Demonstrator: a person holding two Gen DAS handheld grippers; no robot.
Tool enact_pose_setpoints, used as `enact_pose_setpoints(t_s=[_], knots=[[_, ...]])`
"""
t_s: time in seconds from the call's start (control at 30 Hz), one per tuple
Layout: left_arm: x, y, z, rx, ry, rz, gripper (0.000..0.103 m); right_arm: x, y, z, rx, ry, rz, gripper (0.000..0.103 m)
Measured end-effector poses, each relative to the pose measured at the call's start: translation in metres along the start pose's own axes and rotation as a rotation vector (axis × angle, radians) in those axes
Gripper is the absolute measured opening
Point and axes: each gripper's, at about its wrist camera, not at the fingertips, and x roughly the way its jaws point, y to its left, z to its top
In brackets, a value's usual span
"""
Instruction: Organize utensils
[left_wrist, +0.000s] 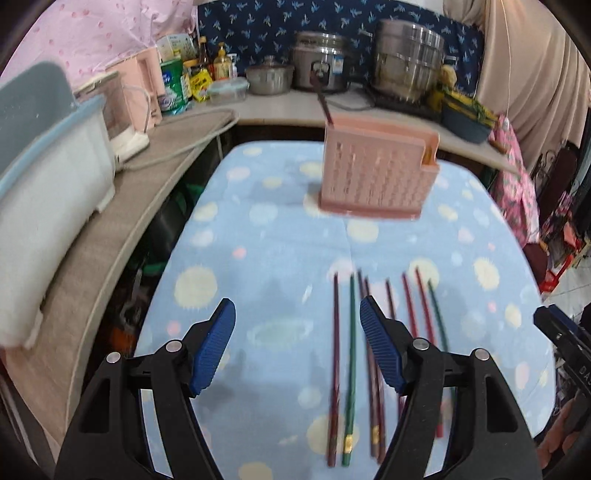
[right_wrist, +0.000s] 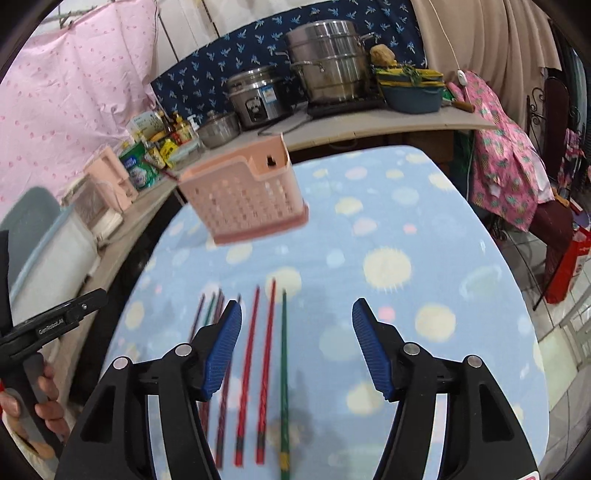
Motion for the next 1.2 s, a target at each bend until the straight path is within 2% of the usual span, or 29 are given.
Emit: enact_pose_setpoints(t_s=[0.27, 0.5, 0.8, 1.0, 1.2], knots=[[0.017, -0.002, -0.071, 0.002, 0.094, 0.006, 0.066, -0.002, 0.005, -0.069, -0.05, 0.062, -0.029, 0.06], [0.026, -0.003, -0.103, 0.021, 0.135, 0.014, 0.071, 0.009, 0.013, -0.107, -0.085, 0.109, -0.05, 0.06], [0.03, 0.0, -0.122, 0.019, 0.143, 0.044, 0.071, 0.016, 0.022, -0.123, -0.115, 0.123, -0.068, 0.048], [0.032, 0.004, -0.128, -0.013, 0.165, 0.033, 0.071, 0.016, 0.024, -0.125, -0.121, 0.124, -0.067, 0.041], [0.032, -0.003, -0.131, 0.029, 0.162, 0.022, 0.071, 0.019, 0.027, -0.128, -0.125, 0.136, -0.061, 0.034]])
